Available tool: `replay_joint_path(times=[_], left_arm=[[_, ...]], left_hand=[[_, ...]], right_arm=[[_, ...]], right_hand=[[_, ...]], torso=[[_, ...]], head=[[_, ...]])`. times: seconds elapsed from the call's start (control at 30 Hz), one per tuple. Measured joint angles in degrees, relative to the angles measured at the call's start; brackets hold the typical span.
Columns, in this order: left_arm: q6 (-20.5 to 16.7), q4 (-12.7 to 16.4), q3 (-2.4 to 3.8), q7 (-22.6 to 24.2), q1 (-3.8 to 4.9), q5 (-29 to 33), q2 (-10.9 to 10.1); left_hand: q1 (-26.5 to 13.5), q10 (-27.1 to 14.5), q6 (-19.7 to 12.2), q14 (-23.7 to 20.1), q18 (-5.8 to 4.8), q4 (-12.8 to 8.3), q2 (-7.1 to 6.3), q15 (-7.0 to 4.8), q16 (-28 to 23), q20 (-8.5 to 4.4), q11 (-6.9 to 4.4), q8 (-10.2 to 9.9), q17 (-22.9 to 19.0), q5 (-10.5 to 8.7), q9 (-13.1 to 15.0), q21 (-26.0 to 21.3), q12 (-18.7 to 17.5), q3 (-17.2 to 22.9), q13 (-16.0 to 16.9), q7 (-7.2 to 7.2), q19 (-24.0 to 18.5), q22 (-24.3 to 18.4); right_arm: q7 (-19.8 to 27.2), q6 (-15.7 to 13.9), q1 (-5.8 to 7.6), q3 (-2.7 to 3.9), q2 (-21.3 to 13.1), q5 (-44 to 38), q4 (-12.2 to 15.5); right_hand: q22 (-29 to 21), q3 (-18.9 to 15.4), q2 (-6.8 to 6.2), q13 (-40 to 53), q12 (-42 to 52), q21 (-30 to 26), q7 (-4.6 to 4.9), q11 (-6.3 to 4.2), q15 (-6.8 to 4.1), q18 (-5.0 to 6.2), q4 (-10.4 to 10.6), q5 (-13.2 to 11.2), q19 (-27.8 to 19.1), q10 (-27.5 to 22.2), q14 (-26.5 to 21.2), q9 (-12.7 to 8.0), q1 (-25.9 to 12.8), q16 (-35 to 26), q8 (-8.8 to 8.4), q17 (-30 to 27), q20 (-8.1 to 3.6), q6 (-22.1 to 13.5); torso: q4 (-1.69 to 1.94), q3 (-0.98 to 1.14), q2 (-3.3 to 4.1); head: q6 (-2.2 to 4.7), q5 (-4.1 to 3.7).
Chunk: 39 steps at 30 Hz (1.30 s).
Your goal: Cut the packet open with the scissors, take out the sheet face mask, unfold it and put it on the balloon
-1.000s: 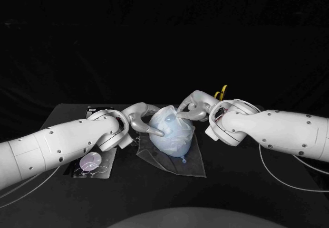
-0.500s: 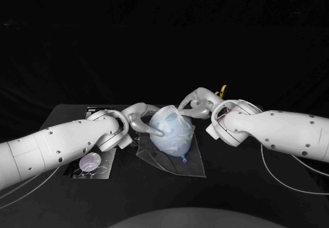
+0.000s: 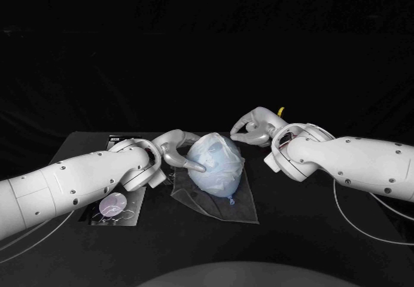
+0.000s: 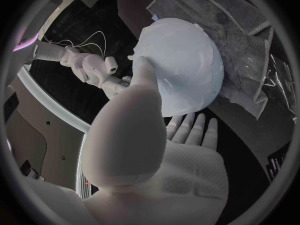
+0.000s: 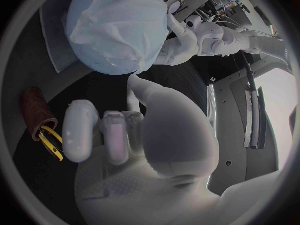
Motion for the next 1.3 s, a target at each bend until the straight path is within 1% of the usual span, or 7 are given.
replay_joint_path(times=[0.07, 0.13, 0.3, 0.37, 0.7, 0.87, 1.3], left_arm=[[0.0, 0.0, -0.02, 0.0, 0.0, 0.0, 0.0], [0.0, 0.0, -0.02, 0.0, -0.01, 0.0, 0.0], [0.0, 0.0, -0.02, 0.0, -0.01, 0.0, 0.0], [0.0, 0.0, -0.01, 0.0, -0.01, 0.0, 0.0], [0.0, -0.1, -0.01, 0.0, 0.0, 0.0, 0.0], [0.0, -0.1, -0.01, 0.0, -0.01, 0.0, -0.1], [0.1, -0.1, -0.02, 0.0, 0.0, 0.0, -0.2]], left_hand=[[0.0, 0.0, 0.0, 0.0, 0.0, 0.0, 0.0, 0.0, 0.0, 0.0, 0.0, 0.0, 0.0, 0.0, 0.0, 0.0, 0.0, 0.0, 0.0, 0.0, 0.0, 0.0], [0.0, 0.0, 0.0, 0.0, 0.0, 0.0, 0.0, 0.0, 0.0, 0.0, 0.0, 0.0, 0.0, 0.0, 0.0, 0.0, 0.0, 0.0, 0.0, 0.0, 0.0, 0.0], [0.0, 0.0, 0.0, 0.0, 0.0, 0.0, 0.0, 0.0, 0.0, 0.0, 0.0, 0.0, 0.0, 0.0, 0.0, 0.0, 0.0, 0.0, 0.0, 0.0, 0.0, 0.0], [0.0, 0.0, 0.0, 0.0, 0.0, 0.0, 0.0, 0.0, 0.0, 0.0, 0.0, 0.0, 0.0, 0.0, 0.0, 0.0, 0.0, 0.0, 0.0, 0.0, 0.0, 0.0], [0.0, 0.0, 0.0, 0.0, 0.0, 0.0, 0.0, 0.0, 0.0, 0.0, -0.01, 0.0, 0.0, 0.0, 0.0, 0.0, 0.0, 0.0, 0.0, 0.0, 0.0, 0.0], [0.0, 0.0, 0.0, 0.0, 0.0, 0.0, 0.0, 0.0, 0.0, 0.0, -0.01, 0.0, 0.0, 0.0, 0.0, 0.0, 0.0, 0.0, 0.0, 0.0, 0.0, 0.0], [0.0, 0.0, 0.0, 0.0, 0.0, 0.0, 0.0, 0.0, 0.0, 0.0, -0.01, 0.1, 0.0, 0.0, -0.1, 0.0, 0.0, 0.0, 0.0, -0.01, 0.0, 0.0]], right_arm=[[-0.1, 0.2, 0.04, 0.02, -0.2, 0.0, 0.0], [-0.4, 0.6, 0.07, 0.02, -0.4, 0.0, 0.4], [-1.1, 2.7, 0.1, 0.03, -1.1, -0.3, 2.4], [-1.4, 3.9, 0.09, 0.03, -1.5, -0.8, 3.2], [-0.8, 6.6, -0.1, -0.01, -3.3, -3.8, 5.0], [0.7, 6.5, -0.49, -0.02, -4.0, -6.8, 5.2], [4.1, 5.2, -1.81, -0.03, -4.6, -11.1, 4.8]], right_hand=[[0.0, 0.0, -0.52, 0.0, 0.0, -0.5, 0.19, 0.0, 0.0, 0.0, 0.3, 0.1, 0.0, 0.0, 0.0, 1.9, -1.7, 0.0, 0.66, 0.0, 0.0, -1.5], [0.0, -1.9, -1.19, 0.0, 0.0, -0.8, 1.2, 0.39, 0.07, -0.01, 2.7, 0.5, 0.0, 0.0, 0.1, 3.2, -5.9, 0.0, 0.03, 0.0, 0.03, -3.3], [0.0, -5.9, -3.35, 0.0, 0.0, -0.8, 3.48, 2.38, 1.78, -0.05, 6.4, 0.4, -0.5, 0.1, 0.1, 1.4, -10.1, 0.0, -4.33, 0.0, 1.16, -7.3], [0.0, -6.5, -4.19, 0.0, -0.1, -1.0, 3.97, 2.68, 1.99, -0.05, 6.2, 0.4, -0.4, 0.0, -0.1, 1.1, -9.2, 0.0, -5.17, 0.0, 1.27, -7.7], [0.0, -5.3, -2.65, 0.0, -0.2, -1.0, 4.4, 3.09, 2.58, -0.05, 1.8, 0.4, -0.2, 0.0, 0.1, -0.2, -1.3, 0.0, -7.05, 0.0, 2.09, -7.7], [0.0, -4.9, -2.0, 0.0, 0.0, -0.9, 4.5, 3.27, 2.59, -0.05, 0.9, 0.4, -0.2, 0.2, 0.1, -0.7, -0.3, 0.0, -7.61, 0.0, 2.09, -7.6], [0.0, -4.8, -2.37, 0.0, 0.0, -0.7, 4.84, 3.48, 2.69, -0.06, -0.4, 0.4, -0.3, 0.0, 0.0, -2.1, 0.6, 0.0, -9.95, 0.0, 2.58, -8.0]], torso=[[0.01, -0.02, -0.01], [0.03, -0.01, -0.01], [0.04, -0.05, -0.02], [0.04, -0.04, -0.02], [0.05, -0.05, -0.02], [0.04, -0.01, -0.01], [0.02, -0.01, 0.03]], head=[[0.07, 0.0], [0.1, 0.0], [0.16, -0.11], [0.18, -0.16], [0.31, -0.25], [0.38, -0.22], [0.49, -0.4]])
